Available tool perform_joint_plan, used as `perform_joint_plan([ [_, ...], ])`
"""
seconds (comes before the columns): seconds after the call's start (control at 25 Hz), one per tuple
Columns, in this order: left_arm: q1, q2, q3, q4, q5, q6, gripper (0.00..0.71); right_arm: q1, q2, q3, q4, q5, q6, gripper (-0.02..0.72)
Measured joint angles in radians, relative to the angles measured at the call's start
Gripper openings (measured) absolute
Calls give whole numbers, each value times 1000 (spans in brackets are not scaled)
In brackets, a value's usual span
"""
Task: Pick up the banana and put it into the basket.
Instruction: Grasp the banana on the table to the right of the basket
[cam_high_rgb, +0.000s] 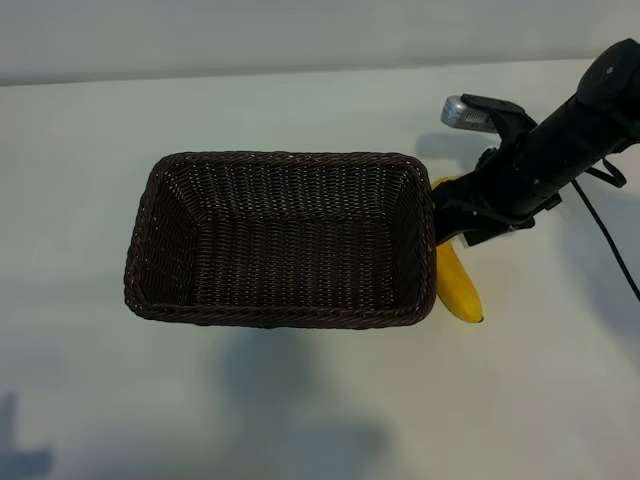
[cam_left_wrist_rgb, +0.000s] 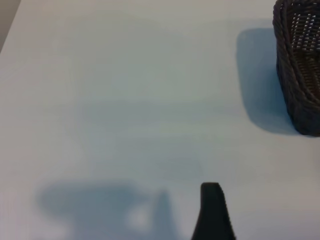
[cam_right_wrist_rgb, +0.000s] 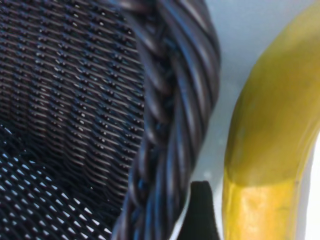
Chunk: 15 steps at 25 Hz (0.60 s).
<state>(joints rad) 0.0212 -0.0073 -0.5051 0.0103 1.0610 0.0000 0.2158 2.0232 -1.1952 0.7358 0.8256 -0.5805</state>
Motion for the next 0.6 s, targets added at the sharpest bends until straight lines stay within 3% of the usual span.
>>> perform_joint_plan([
  [0.36, 0, 0, 0, 0, 0, 0, 538, 0, 41, 0, 0, -4, 1, 577],
  [0.44, 0, 0, 0, 0, 0, 0, 538, 0, 43, 0, 1, -4, 4, 539],
  [0.56, 0, 0, 0, 0, 0, 0, 538, 1, 43, 0, 5, -3, 8, 415],
  [0.6, 0, 0, 0, 0, 0, 0, 538, 2, 43, -1, 5, -2, 8, 415],
])
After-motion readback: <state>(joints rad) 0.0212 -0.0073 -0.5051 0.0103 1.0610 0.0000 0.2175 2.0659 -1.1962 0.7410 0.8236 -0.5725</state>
